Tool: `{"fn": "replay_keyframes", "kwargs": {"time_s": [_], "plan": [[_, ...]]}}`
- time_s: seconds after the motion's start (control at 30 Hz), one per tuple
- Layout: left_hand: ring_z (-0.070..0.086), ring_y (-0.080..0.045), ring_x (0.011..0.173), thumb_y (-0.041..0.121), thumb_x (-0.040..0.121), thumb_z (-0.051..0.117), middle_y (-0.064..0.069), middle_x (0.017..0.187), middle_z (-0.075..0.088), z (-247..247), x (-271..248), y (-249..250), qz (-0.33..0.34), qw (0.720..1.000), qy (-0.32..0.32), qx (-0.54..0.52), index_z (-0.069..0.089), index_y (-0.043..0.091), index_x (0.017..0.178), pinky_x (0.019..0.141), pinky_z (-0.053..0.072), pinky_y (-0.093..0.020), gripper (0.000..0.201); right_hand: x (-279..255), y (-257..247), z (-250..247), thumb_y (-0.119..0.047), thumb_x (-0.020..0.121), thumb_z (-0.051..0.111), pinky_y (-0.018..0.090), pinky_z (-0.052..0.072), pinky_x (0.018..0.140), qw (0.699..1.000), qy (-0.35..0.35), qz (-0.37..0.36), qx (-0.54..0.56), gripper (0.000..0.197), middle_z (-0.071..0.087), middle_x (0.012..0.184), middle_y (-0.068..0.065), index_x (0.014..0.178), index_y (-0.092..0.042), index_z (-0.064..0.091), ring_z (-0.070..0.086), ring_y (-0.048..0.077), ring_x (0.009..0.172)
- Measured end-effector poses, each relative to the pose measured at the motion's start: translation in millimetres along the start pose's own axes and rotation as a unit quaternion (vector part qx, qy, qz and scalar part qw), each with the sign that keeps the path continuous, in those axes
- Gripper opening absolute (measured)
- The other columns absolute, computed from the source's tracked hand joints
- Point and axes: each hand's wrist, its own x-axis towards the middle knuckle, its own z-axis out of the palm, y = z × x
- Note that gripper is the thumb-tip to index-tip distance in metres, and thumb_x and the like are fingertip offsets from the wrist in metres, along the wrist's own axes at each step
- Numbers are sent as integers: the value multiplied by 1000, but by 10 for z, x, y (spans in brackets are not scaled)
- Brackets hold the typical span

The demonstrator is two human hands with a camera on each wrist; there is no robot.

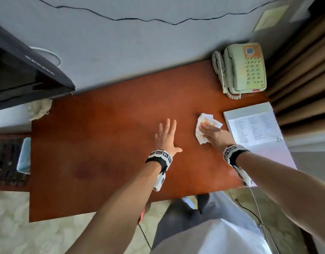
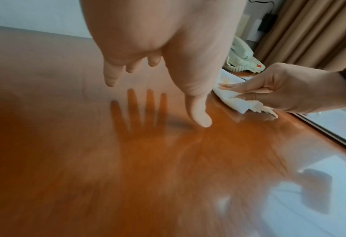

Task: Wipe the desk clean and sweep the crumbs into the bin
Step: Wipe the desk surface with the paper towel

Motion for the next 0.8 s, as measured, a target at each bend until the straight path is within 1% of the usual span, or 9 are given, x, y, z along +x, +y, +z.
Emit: {"fn": "replay_keyframes", "kwargs": {"time_s": [0.07,0.17,0.23,0.3,0.4,0.5,0.63,0.73,0.8], "plan": [[-14,-32,155,46,62,95,9,167,-22,153,-200,-5,3,1000,-27,9,-11,37,160,119,15,-65,144,-373,-78,152,-18,96,58,46,60,80,1000,-7,-10,-4,47,50,147,-4,142,-21,52,50,20,134],[-20,-34,153,49,55,97,7,165,-28,331,-408,-7,0,997,-73,32,-15,38,158,117,12,-70,153,-957,-236,332,-22,97,58,32,59,80,1000,-13,-18,-14,49,44,150,-17,143,-33,48,53,14,131],[-22,-36,153,51,51,98,7,164,-31,427,-490,-16,-5,994,-91,57,-17,39,157,116,14,-73,158,-1355,-344,399,-14,86,69,24,58,73,997,-39,-58,-12,58,48,148,-15,140,-30,54,54,10,128],[-22,-38,152,53,48,98,7,163,-32,477,-521,-21,-7,993,-89,79,-19,39,157,115,16,-74,160,-1680,-362,525,-3,74,79,20,57,69,994,-67,-84,-18,77,44,150,-18,141,-31,52,50,5,131],[-22,-39,152,53,48,98,7,163,-33,480,-500,7,-5,992,-94,82,-20,39,156,114,18,-75,161,-1878,-272,592,0,75,76,21,58,69,992,-102,-69,-14,92,28,156,-26,148,-39,36,43,1,135],[-21,-39,152,53,46,99,8,163,-32,480,-493,11,-10,992,-93,81,-20,40,156,114,19,-75,162,-1757,-233,495,-4,74,79,20,56,72,989,-125,-78,-3,85,38,152,-20,144,-36,44,40,2,135],[-22,-38,152,51,46,99,8,163,-32,487,-478,7,-13,993,-98,70,-20,41,156,114,18,-75,163,-1354,-79,377,-8,81,76,13,44,86,990,-127,-62,-24,81,28,156,-21,147,-38,42,39,2,138],[-22,-38,152,48,46,100,8,163,-32,470,-485,16,-17,993,-100,64,-20,42,156,113,19,-75,163,-811,120,267,-12,91,59,28,59,79,993,-99,-54,-36,73,32,156,-19,148,-42,27,56,10,127],[-23,-37,152,47,45,100,9,163,-32,473,-476,24,-19,993,-99,63,-21,43,155,114,18,-75,164,-394,151,108,-7,96,49,36,54,94,991,-97,-66,-57,77,21,162,-13,154,-39,10,38,13,142]]}}
